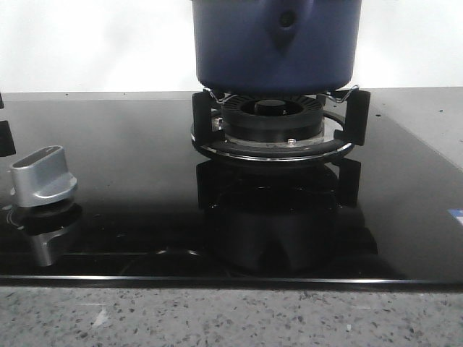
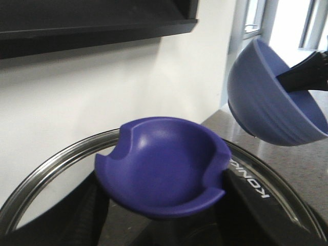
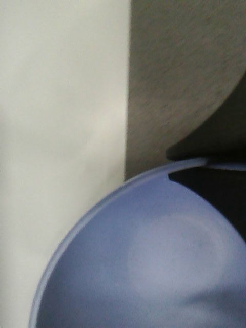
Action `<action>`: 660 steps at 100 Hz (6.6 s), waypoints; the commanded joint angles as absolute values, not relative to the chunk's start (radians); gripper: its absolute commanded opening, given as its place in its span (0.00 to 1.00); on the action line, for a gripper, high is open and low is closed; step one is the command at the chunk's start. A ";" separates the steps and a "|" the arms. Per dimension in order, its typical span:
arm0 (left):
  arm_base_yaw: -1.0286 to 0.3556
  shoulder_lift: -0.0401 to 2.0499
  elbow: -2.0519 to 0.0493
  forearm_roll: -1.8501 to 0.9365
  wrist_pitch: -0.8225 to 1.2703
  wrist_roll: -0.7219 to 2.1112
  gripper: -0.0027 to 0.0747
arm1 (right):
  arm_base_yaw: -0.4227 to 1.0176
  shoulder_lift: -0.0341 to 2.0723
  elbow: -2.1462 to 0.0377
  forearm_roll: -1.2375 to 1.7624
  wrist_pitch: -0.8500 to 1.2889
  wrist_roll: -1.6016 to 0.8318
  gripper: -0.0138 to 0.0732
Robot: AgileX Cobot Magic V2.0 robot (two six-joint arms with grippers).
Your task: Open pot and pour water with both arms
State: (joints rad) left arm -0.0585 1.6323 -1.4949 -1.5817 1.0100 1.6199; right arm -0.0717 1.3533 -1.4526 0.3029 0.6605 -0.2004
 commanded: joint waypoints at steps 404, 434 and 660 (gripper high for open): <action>-0.398 1.756 -1.535 -1.642 0.897 1.723 0.77 | -0.444 1.224 -1.364 0.370 1.005 -0.179 0.54; -0.325 1.672 -1.535 -1.748 1.007 1.721 0.83 | -0.444 1.224 -1.364 0.370 1.005 -0.179 0.54; 0.044 0.402 -0.282 -1.851 0.570 1.744 0.01 | 0.011 0.266 -0.263 1.210 0.247 -1.121 0.10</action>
State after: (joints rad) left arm 0.0513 0.3962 -0.2563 -1.7818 0.5376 1.7431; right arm 0.0078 0.2610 -0.2360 1.1837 0.2837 -1.1068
